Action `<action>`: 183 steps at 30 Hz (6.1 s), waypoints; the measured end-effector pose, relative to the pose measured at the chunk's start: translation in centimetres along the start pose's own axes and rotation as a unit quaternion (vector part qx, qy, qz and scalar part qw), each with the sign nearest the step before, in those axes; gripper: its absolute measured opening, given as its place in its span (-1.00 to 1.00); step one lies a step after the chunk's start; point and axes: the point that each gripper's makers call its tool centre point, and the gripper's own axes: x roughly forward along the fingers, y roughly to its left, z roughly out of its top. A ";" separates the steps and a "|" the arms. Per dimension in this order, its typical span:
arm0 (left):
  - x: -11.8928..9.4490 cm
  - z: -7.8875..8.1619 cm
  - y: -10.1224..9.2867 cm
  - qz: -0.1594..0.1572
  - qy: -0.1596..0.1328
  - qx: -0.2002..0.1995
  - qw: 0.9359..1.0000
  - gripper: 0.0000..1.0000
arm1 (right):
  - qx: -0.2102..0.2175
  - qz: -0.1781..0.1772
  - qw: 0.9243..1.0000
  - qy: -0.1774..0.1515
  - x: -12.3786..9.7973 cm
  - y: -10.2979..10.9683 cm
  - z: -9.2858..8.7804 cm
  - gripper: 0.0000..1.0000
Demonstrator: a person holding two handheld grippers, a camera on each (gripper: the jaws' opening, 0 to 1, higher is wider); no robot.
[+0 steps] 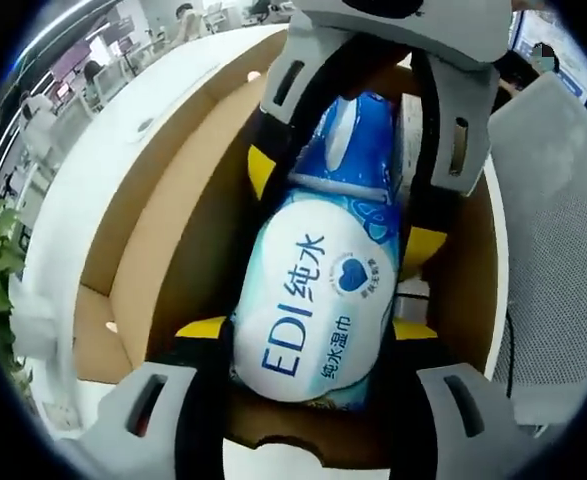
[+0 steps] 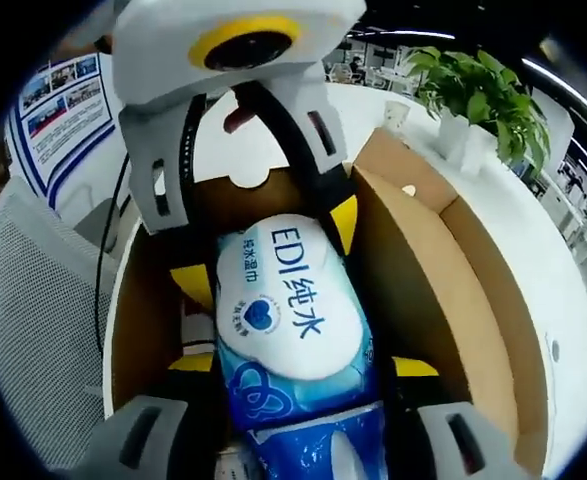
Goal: Operate the shoe box by opening the lid, removing the specified soft item, and placing it in the target area until the item is outside and the box remains undamaged.
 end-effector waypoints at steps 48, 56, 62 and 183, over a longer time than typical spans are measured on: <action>2.7 0.2 -0.5 -0.055 -0.035 0.100 0.993 0.34 | -0.056 0.049 0.995 0.066 2.0 0.5 -0.5 0.33; 2.8 0.2 -0.7 -0.061 -0.046 0.100 0.992 0.34 | -0.081 0.053 0.992 0.082 2.7 0.6 -0.8 0.33; 2.9 0.3 -0.7 -0.051 -0.045 0.107 0.992 0.35 | -0.081 0.059 0.992 0.072 2.8 0.6 -0.9 0.34; -2.3 21.8 -8.8 -0.012 -0.101 0.296 0.950 0.19 | -0.057 -0.118 0.991 0.039 -19.2 0.4 -9.2 0.08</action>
